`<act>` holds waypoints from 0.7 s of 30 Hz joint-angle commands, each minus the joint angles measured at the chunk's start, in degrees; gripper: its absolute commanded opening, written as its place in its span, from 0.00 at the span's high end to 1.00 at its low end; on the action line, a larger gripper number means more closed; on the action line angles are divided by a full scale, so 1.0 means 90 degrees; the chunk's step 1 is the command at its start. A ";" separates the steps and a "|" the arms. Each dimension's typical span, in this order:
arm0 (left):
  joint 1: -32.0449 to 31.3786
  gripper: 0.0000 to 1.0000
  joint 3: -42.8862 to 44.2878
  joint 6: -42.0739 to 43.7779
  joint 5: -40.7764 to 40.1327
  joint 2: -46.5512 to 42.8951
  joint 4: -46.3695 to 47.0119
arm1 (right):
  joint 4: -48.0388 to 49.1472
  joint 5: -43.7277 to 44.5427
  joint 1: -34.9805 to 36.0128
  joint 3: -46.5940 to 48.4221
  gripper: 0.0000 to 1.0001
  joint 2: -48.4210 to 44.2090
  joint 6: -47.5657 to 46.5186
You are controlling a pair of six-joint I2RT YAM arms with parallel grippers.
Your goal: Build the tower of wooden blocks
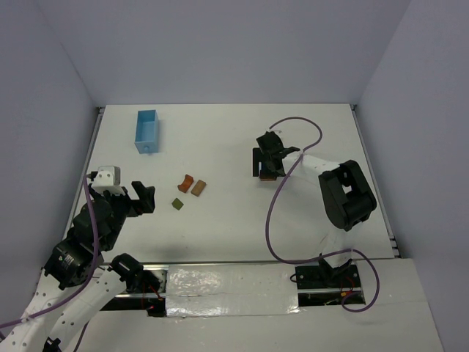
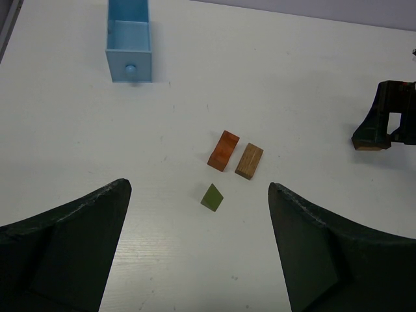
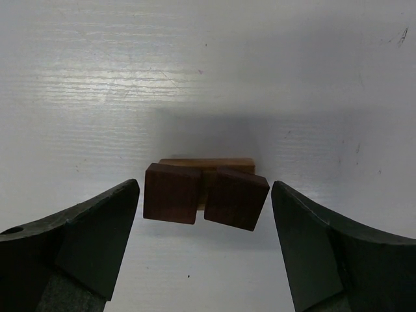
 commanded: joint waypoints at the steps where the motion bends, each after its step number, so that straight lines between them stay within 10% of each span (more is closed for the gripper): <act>1: 0.0012 0.01 -0.0002 0.0137 0.0029 0.0016 0.0264 | 0.0025 0.0020 -0.0032 0.0242 0.11 0.0089 -0.0118; 21: 0.0012 0.01 -0.0002 0.0156 0.0058 0.0016 0.0274 | 0.0054 -0.0077 -0.0051 0.0223 0.22 0.0050 -0.0547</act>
